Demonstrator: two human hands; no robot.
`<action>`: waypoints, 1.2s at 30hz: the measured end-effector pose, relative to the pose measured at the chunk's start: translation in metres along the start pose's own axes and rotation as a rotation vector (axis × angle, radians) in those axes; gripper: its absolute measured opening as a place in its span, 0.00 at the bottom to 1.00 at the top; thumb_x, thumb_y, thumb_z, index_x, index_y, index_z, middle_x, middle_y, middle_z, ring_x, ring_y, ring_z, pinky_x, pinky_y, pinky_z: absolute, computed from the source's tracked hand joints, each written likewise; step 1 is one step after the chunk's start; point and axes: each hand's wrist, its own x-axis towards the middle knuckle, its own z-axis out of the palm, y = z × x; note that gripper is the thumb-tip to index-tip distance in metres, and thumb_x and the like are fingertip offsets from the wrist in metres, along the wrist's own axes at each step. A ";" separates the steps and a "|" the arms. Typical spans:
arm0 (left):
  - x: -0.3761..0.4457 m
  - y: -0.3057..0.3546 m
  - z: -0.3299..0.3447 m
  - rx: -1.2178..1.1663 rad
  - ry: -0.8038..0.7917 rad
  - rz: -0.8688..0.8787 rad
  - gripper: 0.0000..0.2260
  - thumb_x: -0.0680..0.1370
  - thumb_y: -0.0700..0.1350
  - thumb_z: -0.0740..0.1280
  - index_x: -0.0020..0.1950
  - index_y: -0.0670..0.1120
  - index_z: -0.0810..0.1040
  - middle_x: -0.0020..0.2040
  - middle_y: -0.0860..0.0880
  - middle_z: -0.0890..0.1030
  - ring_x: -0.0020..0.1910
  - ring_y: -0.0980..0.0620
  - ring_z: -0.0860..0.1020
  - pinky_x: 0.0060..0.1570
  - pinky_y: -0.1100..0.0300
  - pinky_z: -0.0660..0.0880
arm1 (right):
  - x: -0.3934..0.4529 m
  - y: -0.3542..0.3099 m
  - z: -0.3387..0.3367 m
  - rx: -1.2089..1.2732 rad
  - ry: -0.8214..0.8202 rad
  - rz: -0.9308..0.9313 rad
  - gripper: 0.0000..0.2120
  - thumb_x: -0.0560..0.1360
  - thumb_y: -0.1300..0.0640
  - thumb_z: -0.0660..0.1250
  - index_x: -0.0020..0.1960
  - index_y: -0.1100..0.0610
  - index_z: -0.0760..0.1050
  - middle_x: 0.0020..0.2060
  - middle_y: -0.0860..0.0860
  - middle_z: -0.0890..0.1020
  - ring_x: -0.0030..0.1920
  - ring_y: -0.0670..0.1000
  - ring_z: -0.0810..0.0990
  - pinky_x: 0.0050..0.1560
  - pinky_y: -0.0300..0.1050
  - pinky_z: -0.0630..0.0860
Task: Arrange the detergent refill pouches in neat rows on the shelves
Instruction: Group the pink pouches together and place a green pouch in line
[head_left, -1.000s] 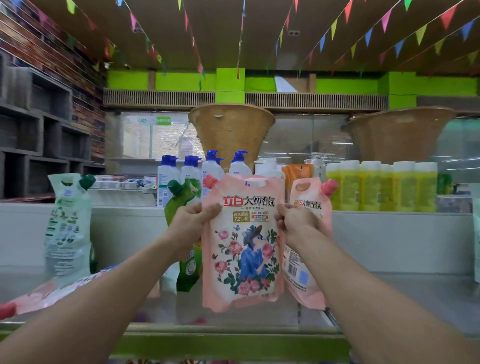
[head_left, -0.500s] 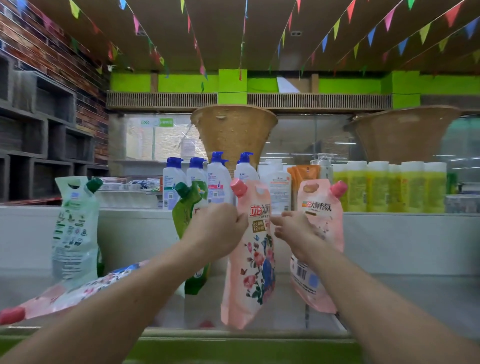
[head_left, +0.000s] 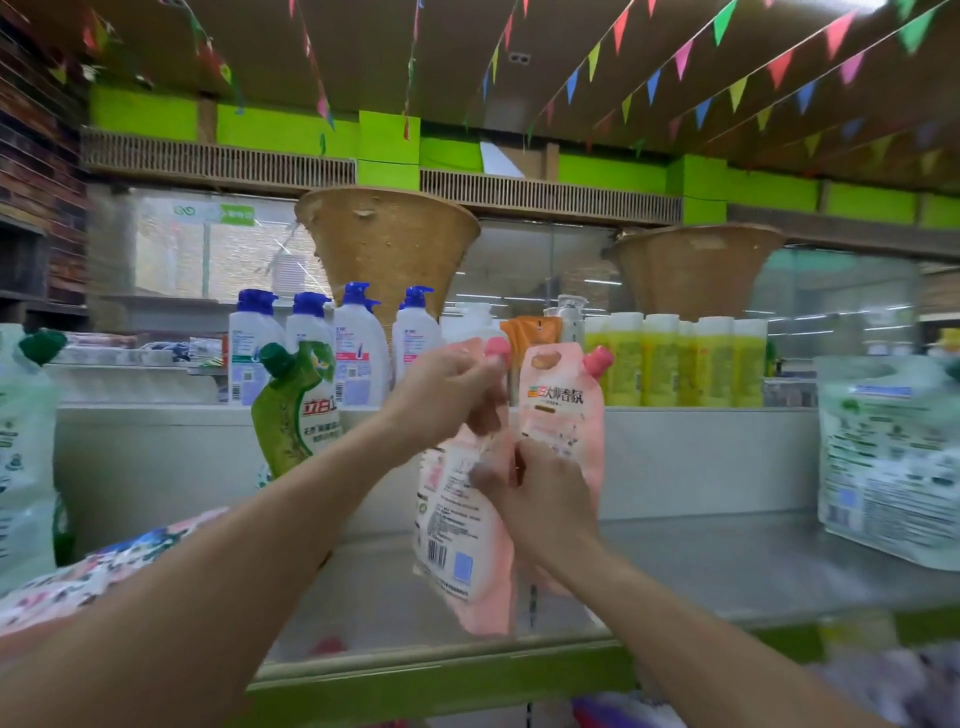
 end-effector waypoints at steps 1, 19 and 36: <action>0.002 -0.007 -0.005 -0.099 -0.001 0.011 0.20 0.80 0.55 0.61 0.40 0.41 0.82 0.32 0.46 0.84 0.30 0.52 0.82 0.25 0.66 0.72 | 0.000 0.002 -0.002 -0.012 0.000 0.000 0.13 0.71 0.41 0.66 0.40 0.51 0.75 0.35 0.44 0.79 0.38 0.49 0.77 0.37 0.46 0.70; 0.032 -0.150 0.008 -0.743 -0.168 -0.430 0.24 0.80 0.53 0.62 0.65 0.34 0.72 0.58 0.37 0.74 0.53 0.38 0.70 0.54 0.44 0.69 | -0.004 -0.009 -0.017 -0.172 0.072 0.039 0.20 0.78 0.46 0.59 0.30 0.53 0.67 0.30 0.51 0.77 0.37 0.56 0.75 0.35 0.47 0.67; 0.071 -0.142 0.068 -0.742 0.189 -0.496 0.07 0.80 0.46 0.65 0.47 0.42 0.74 0.37 0.44 0.83 0.32 0.49 0.82 0.29 0.55 0.79 | 0.013 0.015 -0.017 -0.178 0.069 0.136 0.21 0.78 0.45 0.57 0.28 0.52 0.63 0.31 0.52 0.74 0.39 0.59 0.76 0.37 0.48 0.68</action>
